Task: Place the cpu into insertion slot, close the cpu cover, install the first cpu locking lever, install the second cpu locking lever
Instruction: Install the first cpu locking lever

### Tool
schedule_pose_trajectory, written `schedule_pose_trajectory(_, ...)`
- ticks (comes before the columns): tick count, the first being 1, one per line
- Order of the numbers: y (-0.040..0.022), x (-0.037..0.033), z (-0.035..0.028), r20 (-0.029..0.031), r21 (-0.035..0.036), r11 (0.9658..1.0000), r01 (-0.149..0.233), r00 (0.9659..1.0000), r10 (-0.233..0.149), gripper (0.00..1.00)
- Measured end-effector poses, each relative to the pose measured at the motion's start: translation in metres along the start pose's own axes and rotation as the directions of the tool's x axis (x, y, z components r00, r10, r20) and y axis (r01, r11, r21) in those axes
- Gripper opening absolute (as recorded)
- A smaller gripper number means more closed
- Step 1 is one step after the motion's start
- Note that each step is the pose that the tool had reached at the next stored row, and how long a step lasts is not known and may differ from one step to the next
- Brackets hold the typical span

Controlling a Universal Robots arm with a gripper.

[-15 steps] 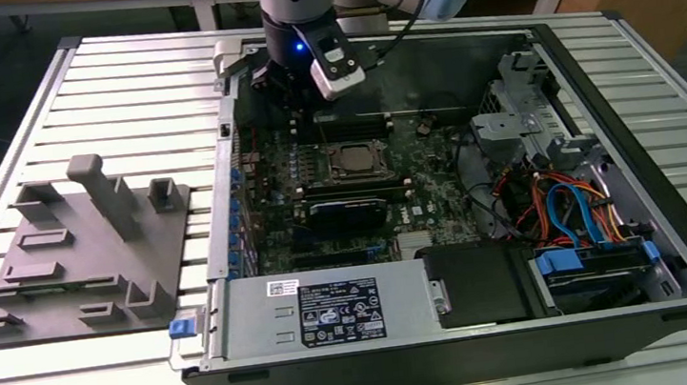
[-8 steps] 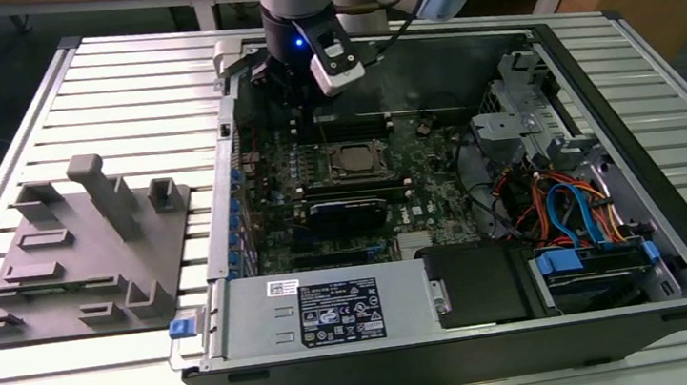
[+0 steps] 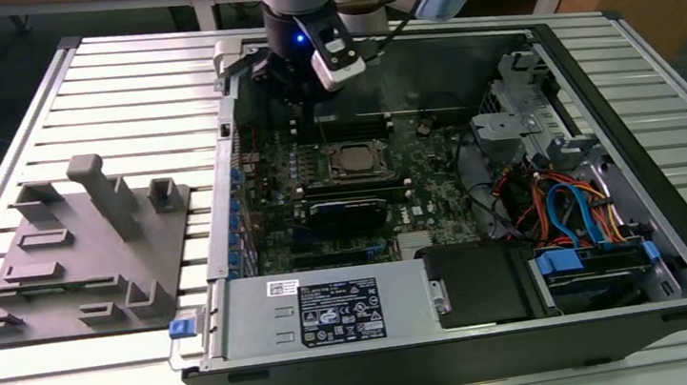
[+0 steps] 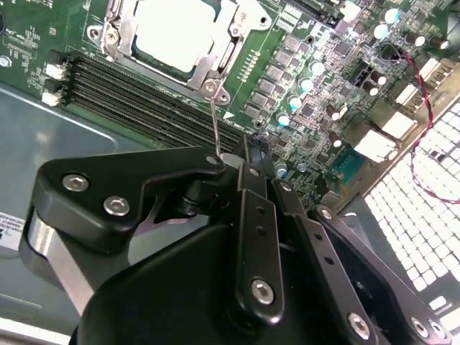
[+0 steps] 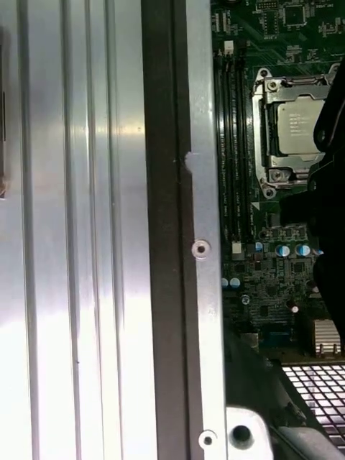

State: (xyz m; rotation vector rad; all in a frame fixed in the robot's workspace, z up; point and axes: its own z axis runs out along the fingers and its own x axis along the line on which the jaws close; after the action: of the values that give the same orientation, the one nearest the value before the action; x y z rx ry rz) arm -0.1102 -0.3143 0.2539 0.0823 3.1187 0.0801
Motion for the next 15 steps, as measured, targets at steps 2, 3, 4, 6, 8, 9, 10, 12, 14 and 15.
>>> schedule_pose_trajectory(2, 0.0003, -0.0024, 0.0001, 0.0004, 0.0, 1.0, 0.001, 1.0, -0.001, 0.1)
schedule_pose_trajectory(3, 0.0005, -0.0038, 0.0001, 0.0005, -0.0001, 1.0, 0.001, 1.0, -0.001, 0.1)
schedule_pose_trajectory(4, 0.0006, -0.0054, 0.0001, 0.0005, 0.0, 1.0, 0.001, 1.0, -0.001, 0.1)
schedule_pose_trajectory(6, 0.0009, -0.0088, 0.0002, 0.0005, -0.0001, 1.0, 0.002, 1.0, -0.002, 0.1)
schedule_pose_trajectory(8, 0.0011, -0.0125, 0.0003, 0.0005, 0.0, 1.0, 0.002, 1.0, -0.002, 0.1)
schedule_pose_trajectory(9, 0.0012, -0.0145, 0.0004, 0.0004, 0.0, 1.0, 0.002, 1.0, -0.002, 0.1)
schedule_pose_trajectory(10, 0.0014, -0.0168, 0.0004, 0.0005, -0.0001, 1.0, 0.002, 1.0, -0.002, 0.1)
schedule_pose_trajectory(12, 0.0017, -0.0213, 0.0005, 0.0004, -0.0001, 1.0, 0.003, 1.0, -0.003, 0.1)
schedule_pose_trajectory(14, 0.002, -0.0263, 0.0007, 0.0004, 0.0, 1.0, 0.004, 1.0, -0.004, 0.1)
schedule_pose_trajectory(15, 0.0021, -0.0285, 0.0008, 0.0002, -0.0001, 1.0, 0.005, 1.0, -0.005, 0.1)
